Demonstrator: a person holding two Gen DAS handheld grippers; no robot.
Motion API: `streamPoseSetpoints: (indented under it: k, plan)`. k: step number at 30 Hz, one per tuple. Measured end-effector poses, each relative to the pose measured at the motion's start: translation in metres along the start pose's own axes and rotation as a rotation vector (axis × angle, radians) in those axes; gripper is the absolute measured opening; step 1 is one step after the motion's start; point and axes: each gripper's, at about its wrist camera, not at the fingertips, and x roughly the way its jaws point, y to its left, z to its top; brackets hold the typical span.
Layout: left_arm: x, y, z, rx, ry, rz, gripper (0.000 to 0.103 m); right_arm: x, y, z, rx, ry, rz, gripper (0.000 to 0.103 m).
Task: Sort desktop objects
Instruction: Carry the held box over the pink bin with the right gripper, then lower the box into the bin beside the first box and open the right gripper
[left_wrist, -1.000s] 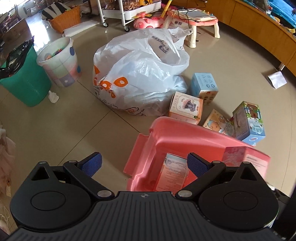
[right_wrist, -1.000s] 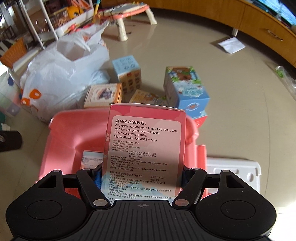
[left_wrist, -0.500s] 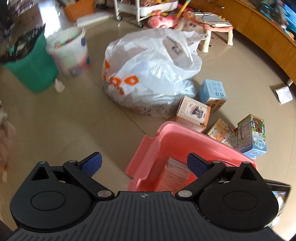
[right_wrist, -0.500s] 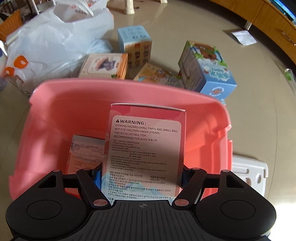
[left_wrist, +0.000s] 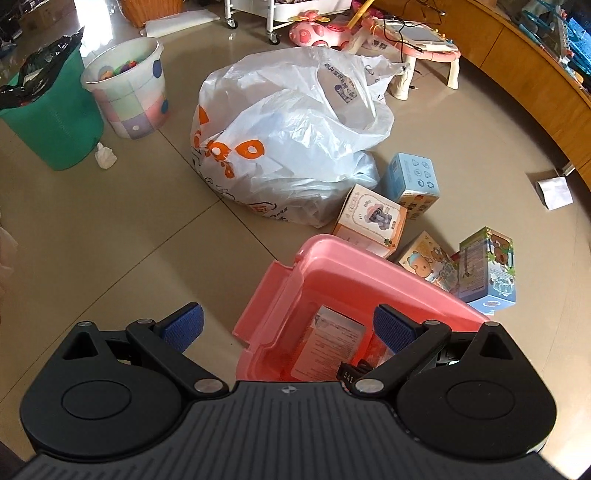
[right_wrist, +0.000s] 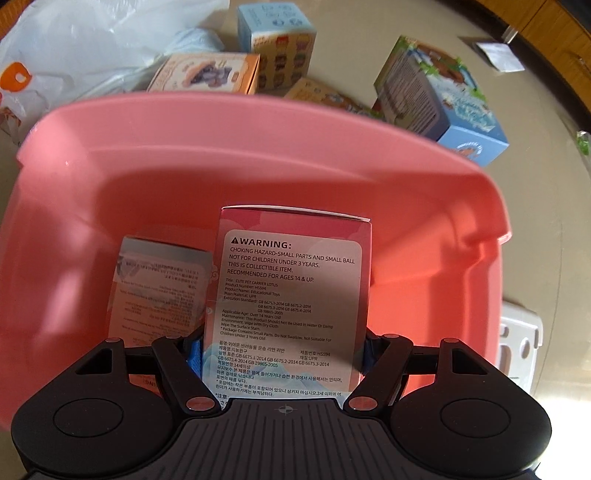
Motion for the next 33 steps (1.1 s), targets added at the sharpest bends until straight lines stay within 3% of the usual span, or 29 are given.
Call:
streamPoseSetpoints:
  k: [22,33]
  plan:
    - [0.007,0.0,-0.001,-0.012,0.031,0.013,0.101,0.023,0.001,0.002,-0.022,0.2,-0.013,0.068]
    - [0.005,-0.012,-0.002,-0.012,0.052,-0.015,0.101,-0.005,-0.003,-0.002,-0.018,0.16,0.035,0.075]
